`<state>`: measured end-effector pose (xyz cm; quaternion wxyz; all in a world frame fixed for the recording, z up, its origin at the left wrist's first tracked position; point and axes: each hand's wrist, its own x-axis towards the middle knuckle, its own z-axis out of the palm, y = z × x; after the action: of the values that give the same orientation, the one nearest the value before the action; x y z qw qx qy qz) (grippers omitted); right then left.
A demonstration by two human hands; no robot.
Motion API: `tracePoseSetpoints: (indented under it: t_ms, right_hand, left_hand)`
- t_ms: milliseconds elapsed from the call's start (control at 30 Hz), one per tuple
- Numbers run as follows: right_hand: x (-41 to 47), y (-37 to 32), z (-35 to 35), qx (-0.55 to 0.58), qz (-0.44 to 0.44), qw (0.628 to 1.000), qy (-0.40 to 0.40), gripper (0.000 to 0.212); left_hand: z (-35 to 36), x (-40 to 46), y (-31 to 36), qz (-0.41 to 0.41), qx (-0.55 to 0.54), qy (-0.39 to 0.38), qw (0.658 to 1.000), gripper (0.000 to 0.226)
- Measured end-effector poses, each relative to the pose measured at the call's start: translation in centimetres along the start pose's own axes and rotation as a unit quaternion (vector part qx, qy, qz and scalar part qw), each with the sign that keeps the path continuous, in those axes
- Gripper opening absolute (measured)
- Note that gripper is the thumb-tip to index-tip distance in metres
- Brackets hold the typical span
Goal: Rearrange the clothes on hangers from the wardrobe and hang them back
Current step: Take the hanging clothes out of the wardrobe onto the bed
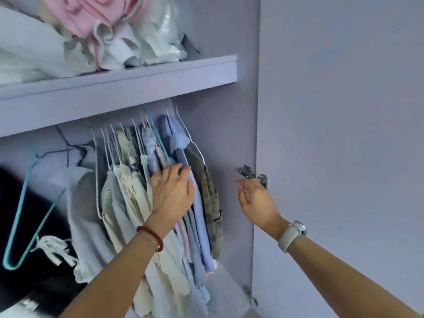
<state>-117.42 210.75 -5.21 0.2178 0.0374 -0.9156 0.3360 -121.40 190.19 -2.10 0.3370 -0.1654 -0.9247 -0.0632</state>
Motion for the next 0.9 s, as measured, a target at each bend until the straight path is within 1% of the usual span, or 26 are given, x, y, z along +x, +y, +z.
tracePoseSetpoints:
  t_ms: [100,200,300,367,433,467,533,600,700,800,900]
  right_hand:
    - [5.3,-1.3,2.2,0.041,-0.023,0.999,-0.024,0.030]
    - [9.7,-2.5,4.1,0.083,-0.015,0.996,-0.041,0.032]
    - [13.9,-3.2,6.0,0.119,0.011,0.988,-0.096,0.037]
    - [16.5,-3.7,7.2,0.194,0.047,0.971,-0.134,0.038]
    - [18.4,-4.5,7.9,0.303,0.104,0.933,-0.165,0.032]
    - [19.2,-4.8,8.1,0.338,0.129,0.916,-0.173,0.028]
    - [20.7,-5.3,8.2,0.364,0.159,0.900,-0.181,0.029]
    - [22.0,-5.5,8.4,0.357,0.169,0.898,-0.197,0.025]
    - [22.9,-5.3,9.0,0.300,0.154,0.916,-0.217,0.014]
    - [23.6,-5.3,9.4,0.244,0.142,0.942,-0.184,0.011]
    - [24.4,-5.7,9.9,0.222,0.143,0.952,-0.153,0.018]
  left_hand:
    - [1.1,3.0,-2.4,0.001,0.029,-0.028,0.999,0.049]
    - [3.3,4.8,-3.8,0.000,0.065,-0.062,0.996,0.050]
    - [5.3,5.6,-4.7,0.007,0.091,-0.046,0.995,0.044]
    - [6.2,5.8,-5.2,0.014,0.081,-0.021,0.996,0.041]
    - [6.9,5.7,-5.5,0.019,0.075,-0.007,0.997,0.040]
    - [7.1,5.6,-5.7,0.022,0.074,-0.004,0.997,0.040]
    - [7.7,5.2,-6.0,0.026,0.077,-0.005,0.997,0.038]
    - [8.1,5.0,-6.3,0.024,0.080,-0.005,0.997,0.035]
    - [8.6,4.9,-6.5,0.014,0.076,-0.009,0.997,0.034]
    - [8.8,5.0,-6.5,0.005,0.068,-0.014,0.998,0.035]
    - [9.0,5.0,-6.6,0.000,0.059,-0.003,0.998,0.034]
